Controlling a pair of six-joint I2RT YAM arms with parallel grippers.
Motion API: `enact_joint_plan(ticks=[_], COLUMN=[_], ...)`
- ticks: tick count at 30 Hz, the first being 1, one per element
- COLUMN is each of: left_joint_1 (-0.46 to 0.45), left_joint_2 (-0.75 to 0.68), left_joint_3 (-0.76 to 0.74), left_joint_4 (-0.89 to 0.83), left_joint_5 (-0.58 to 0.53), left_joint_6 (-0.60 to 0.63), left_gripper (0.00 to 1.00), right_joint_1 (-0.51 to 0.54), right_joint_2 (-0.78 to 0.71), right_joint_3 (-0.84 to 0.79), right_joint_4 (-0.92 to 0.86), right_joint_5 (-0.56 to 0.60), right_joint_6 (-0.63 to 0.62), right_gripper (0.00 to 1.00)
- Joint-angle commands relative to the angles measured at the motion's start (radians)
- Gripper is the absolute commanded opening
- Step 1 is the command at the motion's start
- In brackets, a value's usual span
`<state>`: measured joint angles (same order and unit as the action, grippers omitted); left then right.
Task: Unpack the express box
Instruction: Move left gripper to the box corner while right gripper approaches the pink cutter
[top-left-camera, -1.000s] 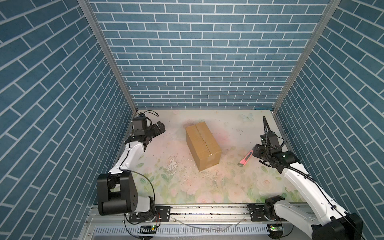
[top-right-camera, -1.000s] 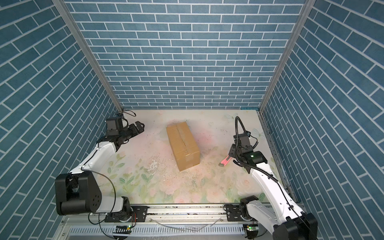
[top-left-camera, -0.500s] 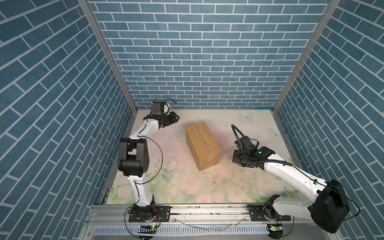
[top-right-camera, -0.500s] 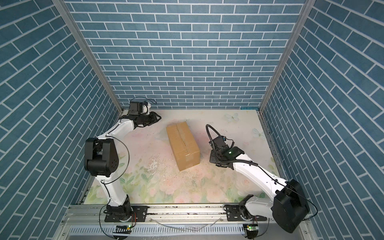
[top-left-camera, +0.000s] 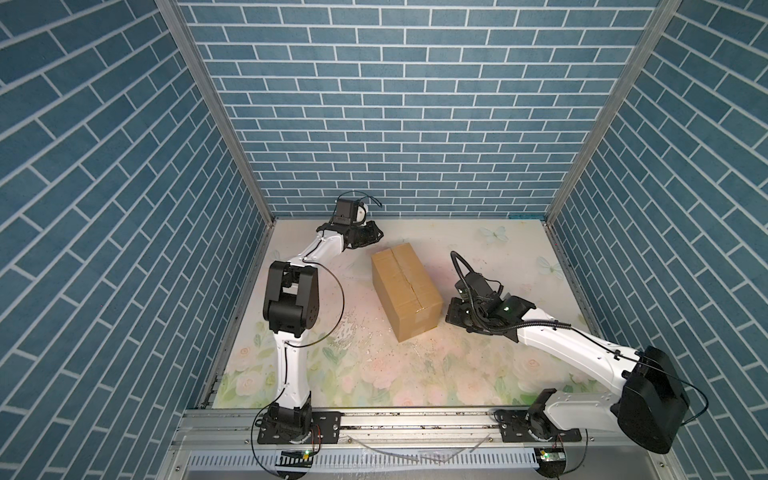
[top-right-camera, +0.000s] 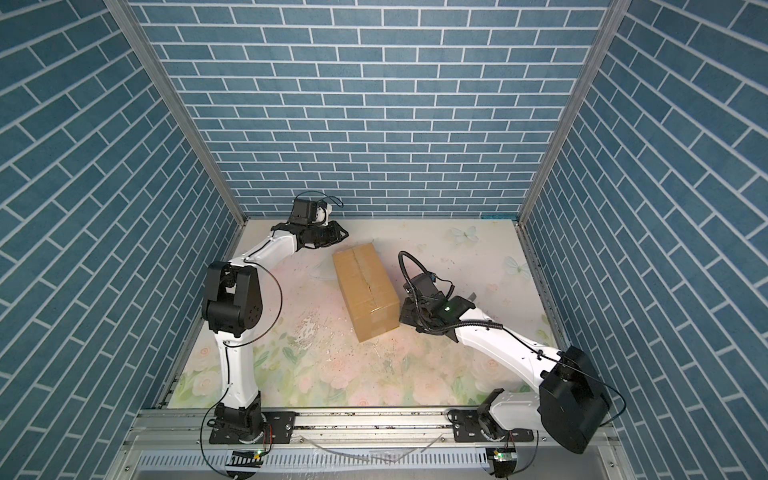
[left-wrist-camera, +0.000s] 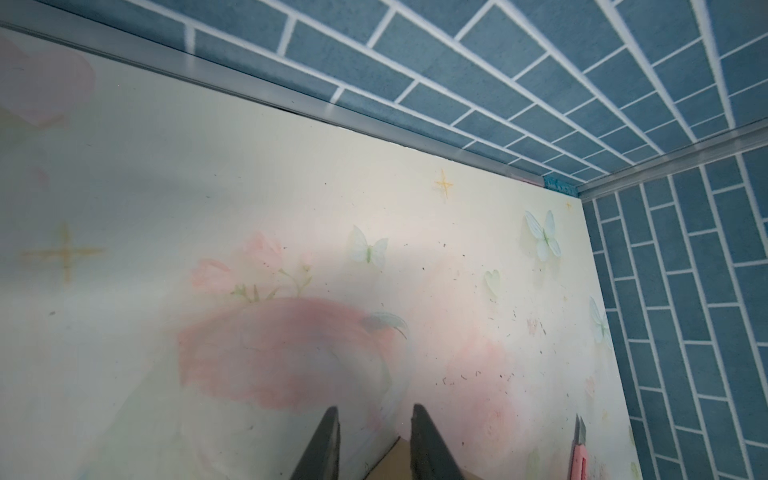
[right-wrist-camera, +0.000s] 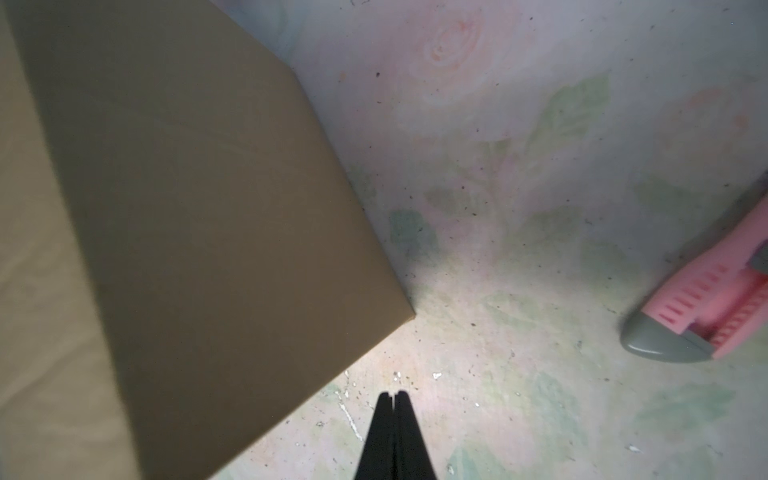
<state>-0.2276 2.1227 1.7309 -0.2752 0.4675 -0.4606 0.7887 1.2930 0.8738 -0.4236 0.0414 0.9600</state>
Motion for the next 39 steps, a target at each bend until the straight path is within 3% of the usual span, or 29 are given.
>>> enact_joint_plan(ticks=[1, 20, 31, 39], left_joint_1=[-0.016, -0.058, -0.085, -0.085], left_joint_2=[-0.006, -0.244, -0.45, -0.532], left_joint_3=[-0.015, -0.404, -0.677, -0.753], left_joint_4=[0.028, 0.191, 0.271, 0.252], left_joint_5=[0.013, 0.033, -0.026, -0.087], left_joint_6=[-0.004, -0.044, -0.088, -0.083], left_gripper=[0.31, 0.29, 0.28, 0.28], right_joint_1=[0.01, 0.015, 0.017, 0.015], right_joint_2=[0.014, -0.001, 0.0, 0.038], right_joint_3=[-0.033, -0.064, -0.076, -0.043], right_joint_4=[0.053, 0.07, 0.071, 0.073], right_joint_5=[-0.022, -0.015, 0.006, 0.028], right_joint_6=[0.066, 0.08, 0.086, 0.077], right_gripper=[0.0, 0.0, 0.0, 0.0])
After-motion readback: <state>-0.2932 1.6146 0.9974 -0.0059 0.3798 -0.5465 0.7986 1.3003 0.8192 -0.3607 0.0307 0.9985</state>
